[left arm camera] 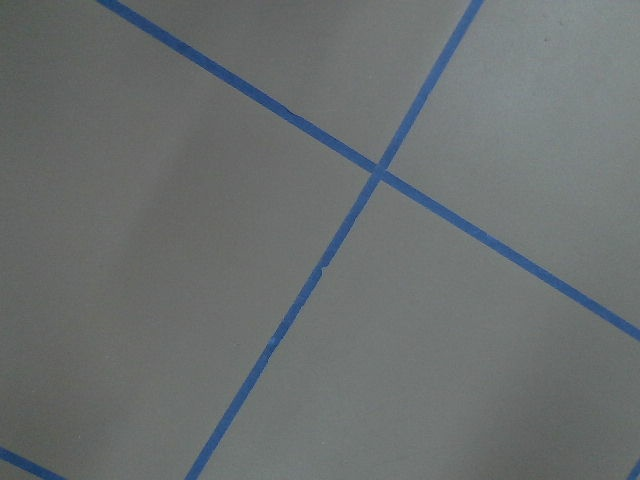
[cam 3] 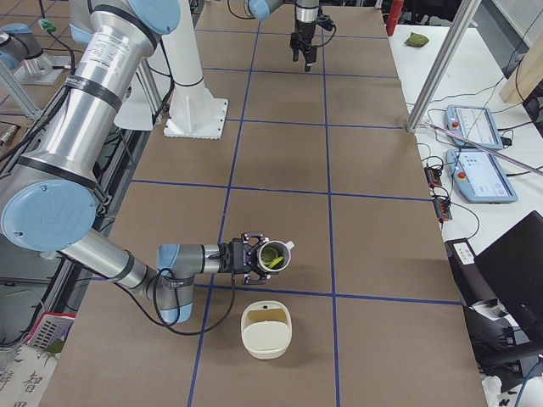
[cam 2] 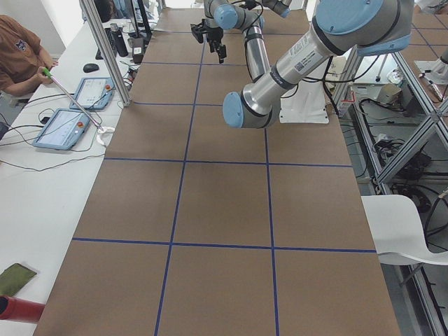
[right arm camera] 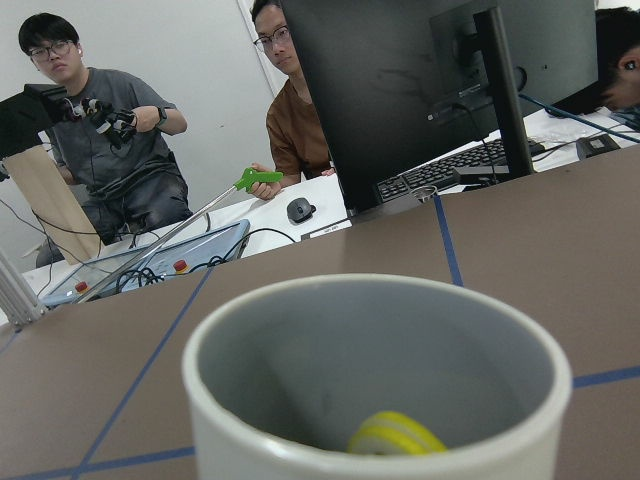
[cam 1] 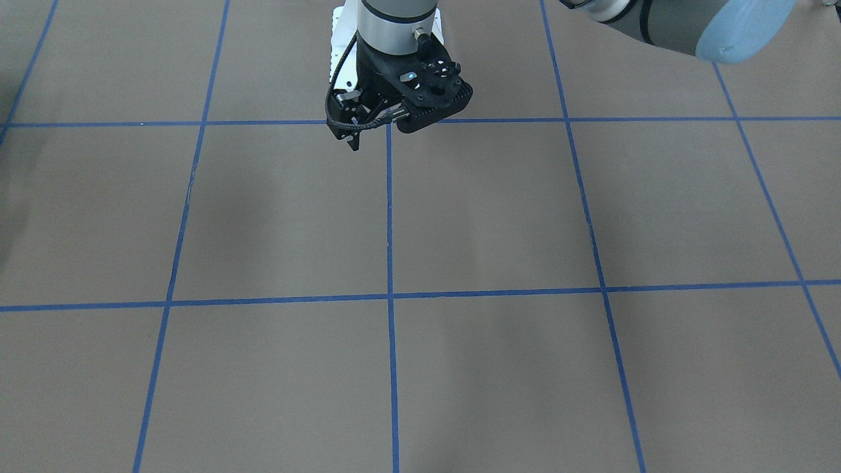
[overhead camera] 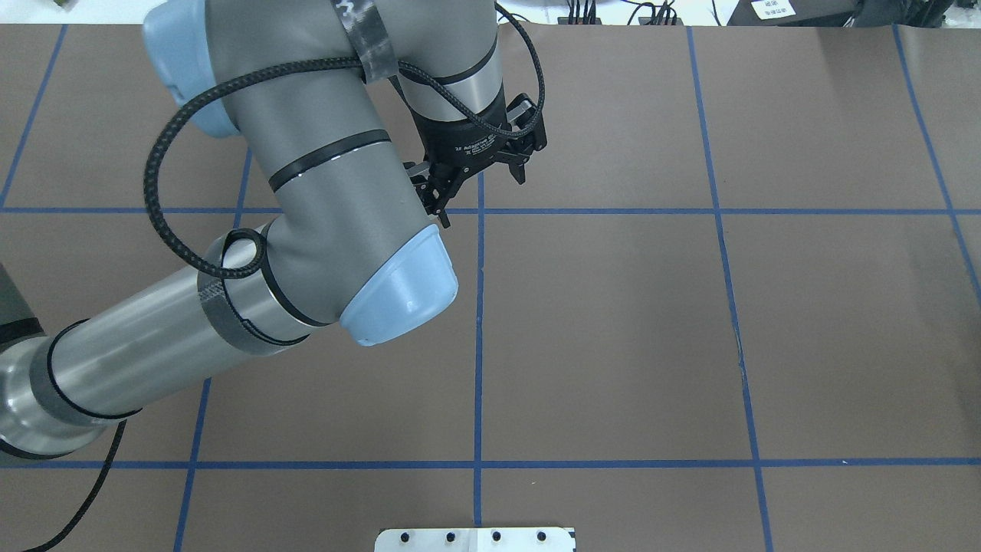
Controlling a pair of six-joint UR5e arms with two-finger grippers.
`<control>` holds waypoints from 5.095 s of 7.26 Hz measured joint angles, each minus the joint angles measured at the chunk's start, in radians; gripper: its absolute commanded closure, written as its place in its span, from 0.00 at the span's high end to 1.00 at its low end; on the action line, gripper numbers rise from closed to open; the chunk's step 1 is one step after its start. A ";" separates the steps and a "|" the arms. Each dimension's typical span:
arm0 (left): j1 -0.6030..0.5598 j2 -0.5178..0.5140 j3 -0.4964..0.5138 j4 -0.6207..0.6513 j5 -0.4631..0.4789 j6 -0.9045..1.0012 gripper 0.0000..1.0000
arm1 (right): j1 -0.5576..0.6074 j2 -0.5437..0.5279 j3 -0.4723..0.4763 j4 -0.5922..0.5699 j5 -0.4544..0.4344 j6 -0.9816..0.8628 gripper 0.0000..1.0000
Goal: Left arm hands cup to right arm to dump lemon
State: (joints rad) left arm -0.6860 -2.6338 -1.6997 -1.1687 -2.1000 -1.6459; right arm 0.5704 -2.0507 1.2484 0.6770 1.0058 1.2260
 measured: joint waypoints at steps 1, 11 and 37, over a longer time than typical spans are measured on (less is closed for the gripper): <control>0.002 0.000 0.000 0.000 0.000 0.000 1.00 | 0.002 -0.017 -0.016 0.040 0.003 0.078 0.07; 0.004 -0.002 0.006 0.000 0.034 0.004 1.00 | 0.147 0.018 -0.194 0.218 0.134 0.756 0.10; -0.050 -0.018 -0.033 0.060 0.075 0.009 1.00 | 0.749 0.199 -0.206 0.302 0.577 1.774 0.17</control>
State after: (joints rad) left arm -0.7363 -2.6523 -1.7322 -1.1085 -2.0247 -1.6368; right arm 1.3195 -1.8516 1.0426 0.9792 1.5832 3.0004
